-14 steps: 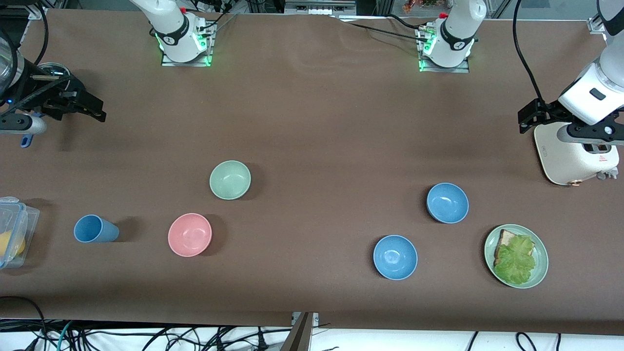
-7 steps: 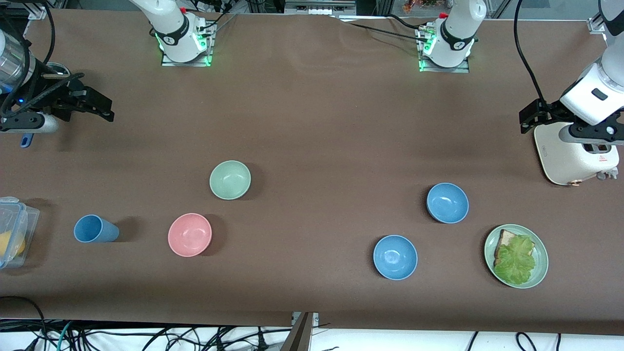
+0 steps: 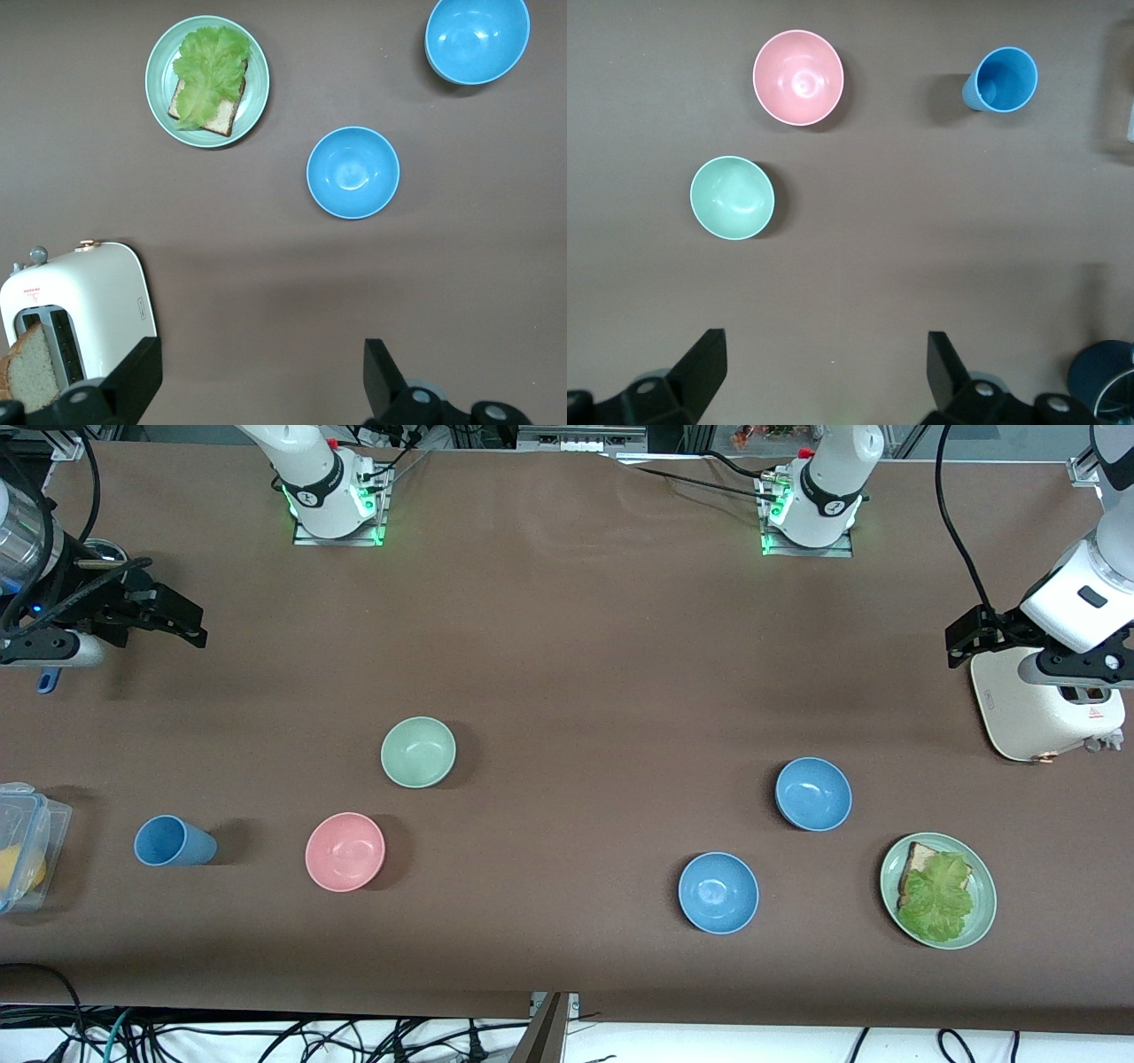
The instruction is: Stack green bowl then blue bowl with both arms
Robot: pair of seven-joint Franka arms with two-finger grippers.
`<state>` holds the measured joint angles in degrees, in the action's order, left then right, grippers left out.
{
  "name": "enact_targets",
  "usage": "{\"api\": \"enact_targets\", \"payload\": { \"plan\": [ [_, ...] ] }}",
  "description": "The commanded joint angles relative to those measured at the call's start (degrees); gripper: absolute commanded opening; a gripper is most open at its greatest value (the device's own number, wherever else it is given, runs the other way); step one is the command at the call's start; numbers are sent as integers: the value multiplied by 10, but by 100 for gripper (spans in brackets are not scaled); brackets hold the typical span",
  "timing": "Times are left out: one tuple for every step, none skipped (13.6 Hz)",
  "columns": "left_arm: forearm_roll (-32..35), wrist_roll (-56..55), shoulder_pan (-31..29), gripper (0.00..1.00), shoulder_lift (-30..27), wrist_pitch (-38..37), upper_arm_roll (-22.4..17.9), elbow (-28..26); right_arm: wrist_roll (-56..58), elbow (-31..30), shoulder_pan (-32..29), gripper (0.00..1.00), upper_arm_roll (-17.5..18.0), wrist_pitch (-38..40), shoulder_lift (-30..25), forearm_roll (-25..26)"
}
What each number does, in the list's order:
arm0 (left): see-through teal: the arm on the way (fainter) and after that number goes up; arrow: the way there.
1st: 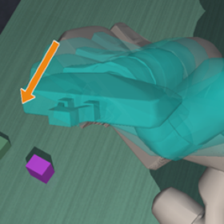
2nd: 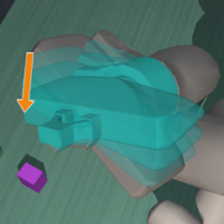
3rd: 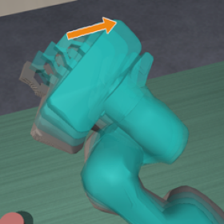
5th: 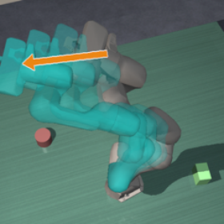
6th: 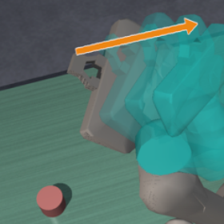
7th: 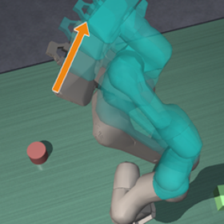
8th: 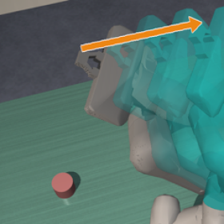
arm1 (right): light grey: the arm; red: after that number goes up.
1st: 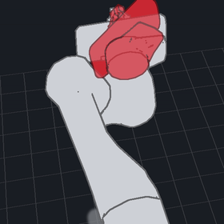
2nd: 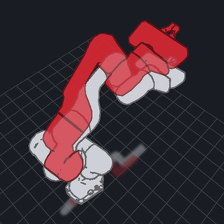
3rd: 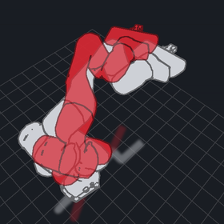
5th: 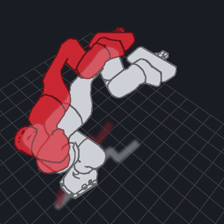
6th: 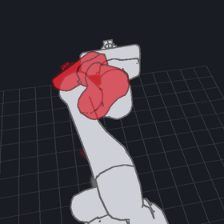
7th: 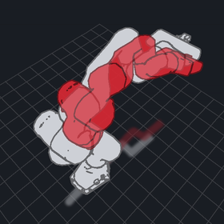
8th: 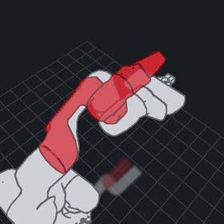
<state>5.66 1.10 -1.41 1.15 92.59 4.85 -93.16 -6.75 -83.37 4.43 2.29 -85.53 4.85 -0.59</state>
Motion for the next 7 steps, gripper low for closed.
{"api": "enact_targets", "payload": {
  "plan": [
    [4,7,-3,100,7,-13,2,18,-2,7,0,100,-1,-2,1,-6],
    [4,7,-3,100,7,-13,2,18,-1,7,0,100,-1,-2,1,-7],
    [4,6,-3,100,7,-13,2,18,-2,7,0,100,0,-2,1,-6],
    [4,7,-3,100,7,-14,2,18,-4,7,0,100,0,-2,1,-6],
    [3,7,-3,100,7,-14,2,18,-4,7,0,100,0,-2,2,-6],
    [4,7,-3,100,7,-14,2,18,-5,7,0,100,0,-4,5,-6],
    [4,7,-3,100,7,-14,2,18,-5,7,0,100,-1,-7,5,-6]
  ]
}}
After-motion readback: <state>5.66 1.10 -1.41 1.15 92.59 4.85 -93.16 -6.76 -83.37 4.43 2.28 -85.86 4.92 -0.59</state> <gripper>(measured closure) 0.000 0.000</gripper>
